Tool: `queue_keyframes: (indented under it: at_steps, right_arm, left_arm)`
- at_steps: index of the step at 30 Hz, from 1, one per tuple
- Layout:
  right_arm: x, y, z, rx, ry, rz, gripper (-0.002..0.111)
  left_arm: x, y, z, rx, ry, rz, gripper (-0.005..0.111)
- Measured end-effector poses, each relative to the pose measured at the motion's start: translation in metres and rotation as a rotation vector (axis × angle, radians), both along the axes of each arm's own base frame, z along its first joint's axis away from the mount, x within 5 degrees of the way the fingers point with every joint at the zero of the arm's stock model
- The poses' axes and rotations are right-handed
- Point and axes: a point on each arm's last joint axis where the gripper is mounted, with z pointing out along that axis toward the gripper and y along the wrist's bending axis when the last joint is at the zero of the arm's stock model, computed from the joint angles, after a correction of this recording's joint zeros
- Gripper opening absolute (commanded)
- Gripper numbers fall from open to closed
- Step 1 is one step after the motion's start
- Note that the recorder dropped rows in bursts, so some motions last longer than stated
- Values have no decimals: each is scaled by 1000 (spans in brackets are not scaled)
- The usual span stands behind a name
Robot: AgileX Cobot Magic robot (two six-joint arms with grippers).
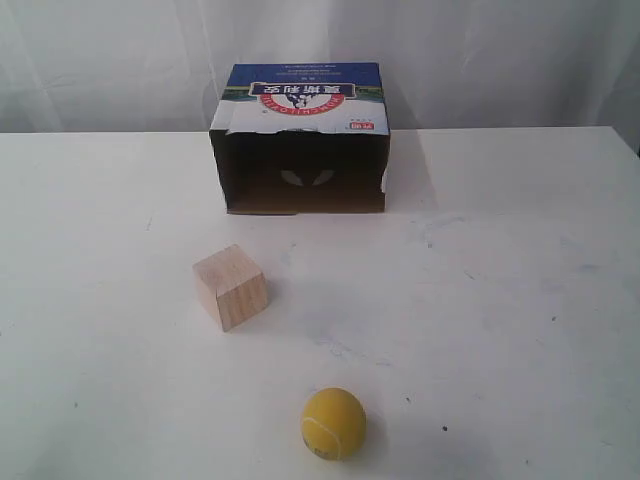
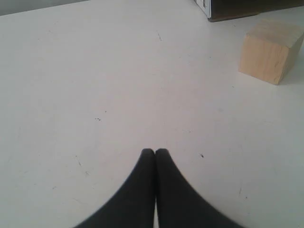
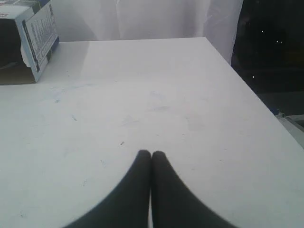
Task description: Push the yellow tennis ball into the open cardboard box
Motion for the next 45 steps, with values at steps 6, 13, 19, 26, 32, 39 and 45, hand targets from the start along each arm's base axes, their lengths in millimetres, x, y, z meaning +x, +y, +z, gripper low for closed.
queue_keyframes:
  at_steps: [6,13,19,26,32,39,45]
  right_arm:
    - [0,0,0,0,0,0,0]
    - [0,-1,1,-46,-3,4,0]
    - [3,1,20,186,-240,-17,0]
    - [-3,-6,54,767,-672,-29,0]
    - [-7,-8,62,1194,-781,32,0]
    - [-12,-13,140,1196,-1037,153,0]
    - [67,0,222,542,-921,191,0]
  left_arm:
    - [0,0,0,0,0,0,0]
    - [0,0,0,0,0,0,0]
    - [0,0,0,0,0,0,0]
    - [0,0,0,0,0,0,0]
    - [0,0,0,0,0,0,0]
    - [0,0,0,0,0,0,0]
    - [0,0,0,0,0,0,0]
